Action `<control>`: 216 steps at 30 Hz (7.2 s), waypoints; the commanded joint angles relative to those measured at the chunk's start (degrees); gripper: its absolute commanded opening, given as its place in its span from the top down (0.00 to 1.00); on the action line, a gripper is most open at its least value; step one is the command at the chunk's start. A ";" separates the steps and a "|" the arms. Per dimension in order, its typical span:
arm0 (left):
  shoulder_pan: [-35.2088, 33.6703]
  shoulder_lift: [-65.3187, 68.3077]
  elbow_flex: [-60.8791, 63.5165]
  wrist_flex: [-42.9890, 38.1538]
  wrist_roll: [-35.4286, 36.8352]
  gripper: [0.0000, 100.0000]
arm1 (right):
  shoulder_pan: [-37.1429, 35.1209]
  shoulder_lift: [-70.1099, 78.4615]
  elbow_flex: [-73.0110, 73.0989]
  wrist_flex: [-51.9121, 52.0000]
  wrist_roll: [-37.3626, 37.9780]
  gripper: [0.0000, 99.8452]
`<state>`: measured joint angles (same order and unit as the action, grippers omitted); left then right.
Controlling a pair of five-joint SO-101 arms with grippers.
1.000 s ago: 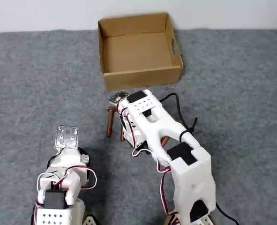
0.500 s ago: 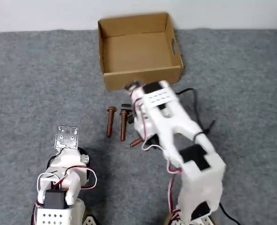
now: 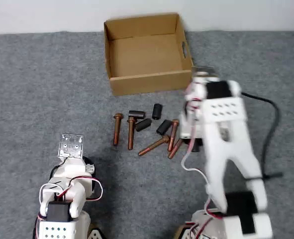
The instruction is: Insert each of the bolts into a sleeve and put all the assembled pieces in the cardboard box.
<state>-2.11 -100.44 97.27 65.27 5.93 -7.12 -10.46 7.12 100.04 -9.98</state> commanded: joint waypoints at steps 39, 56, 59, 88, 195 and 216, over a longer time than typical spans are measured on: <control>4.13 -0.44 -15.52 -2.37 -14.15 0.99 | 39.60 -76.79 48.97 -10.59 -1.41 0.99; 8.53 54.59 -51.74 4.04 -0.62 0.99 | 39.69 -76.88 50.20 -11.21 -1.41 0.99; 8.53 68.57 -63.08 8.53 1.14 0.99 | 39.69 -76.88 50.29 -11.21 -1.41 0.99; 9.67 143.38 -134.20 29.98 5.98 0.87 | 39.69 -76.88 50.29 -11.21 -1.41 0.99; 35.69 19.69 -45.93 -2.99 27.87 1.00 | -38.37 -76.79 52.04 -38.29 4.66 0.99; 39.74 19.34 -37.67 -13.54 26.64 1.00 | -38.46 -76.26 52.04 -39.43 4.75 0.99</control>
<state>36.22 -81.36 59.38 53.49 33.01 -46.24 -86.42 60.92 63.56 -5.58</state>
